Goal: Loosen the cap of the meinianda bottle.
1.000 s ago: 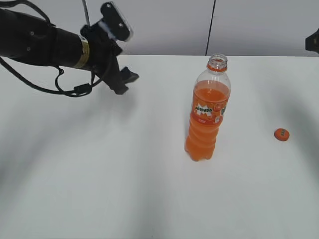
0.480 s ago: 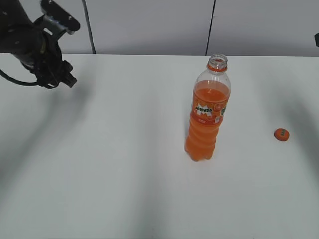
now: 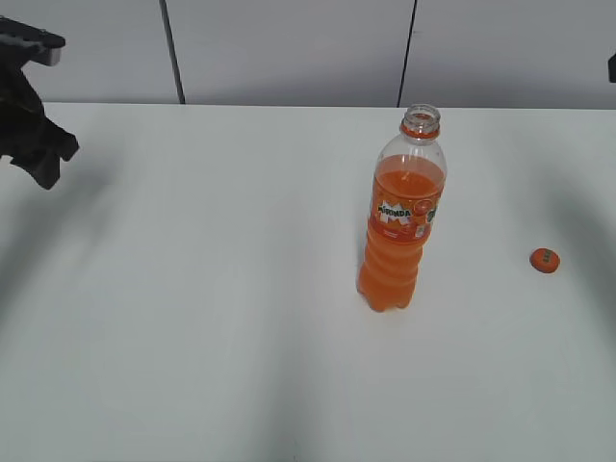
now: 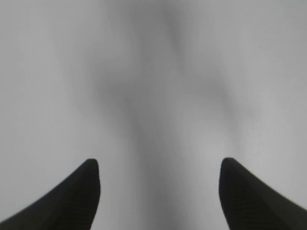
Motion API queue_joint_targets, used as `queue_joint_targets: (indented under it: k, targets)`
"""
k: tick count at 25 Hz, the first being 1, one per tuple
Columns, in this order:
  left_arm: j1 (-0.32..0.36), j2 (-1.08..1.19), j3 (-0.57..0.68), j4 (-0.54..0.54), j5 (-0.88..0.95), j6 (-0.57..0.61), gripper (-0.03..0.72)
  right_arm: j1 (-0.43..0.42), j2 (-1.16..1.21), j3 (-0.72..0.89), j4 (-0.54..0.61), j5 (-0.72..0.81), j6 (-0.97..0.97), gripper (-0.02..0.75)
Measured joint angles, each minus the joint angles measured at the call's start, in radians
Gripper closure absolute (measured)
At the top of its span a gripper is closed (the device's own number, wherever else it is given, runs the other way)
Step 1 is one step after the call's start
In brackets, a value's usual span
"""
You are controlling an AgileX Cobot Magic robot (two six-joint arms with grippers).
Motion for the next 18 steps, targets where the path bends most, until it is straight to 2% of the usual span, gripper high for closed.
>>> queue_joint_targets:
  k: [9, 16, 18]
  targets:
    - [0.01, -0.043, -0.064, -0.026, 0.235, 0.009, 0.214, 0.0, -0.001, -0.213, 0.0, 0.457, 0.054, 0.16]
    - [0.01, -0.155, -0.064, -0.034, 0.276, 0.01, 0.214, 0.0, -0.003, -0.294, -0.006, 0.754, 0.054, 0.16]
    - [0.01, -0.195, -0.064, -0.047, 0.278, 0.01, 0.214, 0.0, -0.007, -0.307, -0.023, 0.778, 0.054, 0.16]
